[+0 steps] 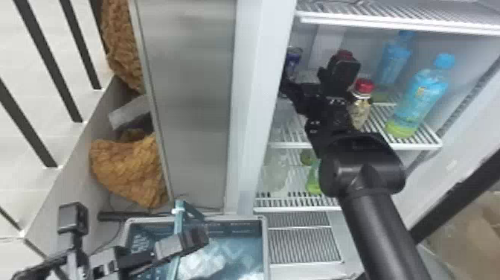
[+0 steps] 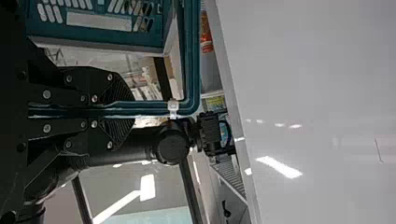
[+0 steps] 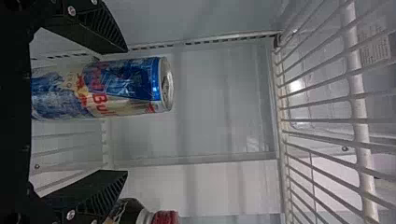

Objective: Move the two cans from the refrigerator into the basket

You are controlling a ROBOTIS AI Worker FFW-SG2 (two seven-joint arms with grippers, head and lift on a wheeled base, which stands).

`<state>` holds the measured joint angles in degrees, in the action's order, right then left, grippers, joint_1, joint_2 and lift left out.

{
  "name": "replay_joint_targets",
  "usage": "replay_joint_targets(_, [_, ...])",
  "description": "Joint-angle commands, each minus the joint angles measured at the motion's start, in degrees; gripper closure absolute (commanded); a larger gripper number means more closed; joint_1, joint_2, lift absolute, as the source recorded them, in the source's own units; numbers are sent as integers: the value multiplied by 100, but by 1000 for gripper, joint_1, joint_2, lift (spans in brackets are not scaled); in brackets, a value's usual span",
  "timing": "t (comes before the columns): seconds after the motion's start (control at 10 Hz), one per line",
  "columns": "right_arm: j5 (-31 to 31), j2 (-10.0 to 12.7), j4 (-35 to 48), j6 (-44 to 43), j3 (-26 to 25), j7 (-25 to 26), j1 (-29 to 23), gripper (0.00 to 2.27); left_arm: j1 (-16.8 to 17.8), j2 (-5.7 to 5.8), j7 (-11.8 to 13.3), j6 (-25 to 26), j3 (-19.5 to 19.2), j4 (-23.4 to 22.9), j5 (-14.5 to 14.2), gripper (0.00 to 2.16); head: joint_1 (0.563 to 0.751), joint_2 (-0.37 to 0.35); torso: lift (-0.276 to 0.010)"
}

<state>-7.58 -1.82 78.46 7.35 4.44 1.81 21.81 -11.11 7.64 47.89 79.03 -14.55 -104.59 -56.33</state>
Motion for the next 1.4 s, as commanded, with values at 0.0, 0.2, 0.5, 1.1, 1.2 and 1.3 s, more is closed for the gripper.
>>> replay_joint_targets(0.0, [27, 15, -189, -4, 2, 12, 168, 119, 14, 0, 1, 0, 4, 4, 0, 1191, 695, -129, -31])
replay_joint_targets(0.2, [73, 15, -400, -4, 25, 3, 365, 114, 28, 0, 1, -14, 4, 18, 0, 1191, 692, -128, -31])
replay_joint_targets(0.5, [16, 15, -527, 80, 139, 3, 407, 148, 43, 0, 1, -28, 4, 32, -11, 1191, 689, -121, -31])
replay_joint_targets(1.1, [-19, -3, -527, 319, 162, -32, 421, 1288, 14, 0, 1, -42, 4, 32, -34, 1191, 695, -110, -31])
replay_joint_targets(1.2, [-19, -12, -456, 319, 162, -32, 379, 1288, 14, 0, 1, -56, 4, 32, -34, 1191, 695, -110, -31])
replay_joint_targets(1.3, [-7, -21, -330, 319, 162, -32, 295, 1288, 28, 0, 1, -56, 4, 32, -34, 1191, 695, -111, -31])
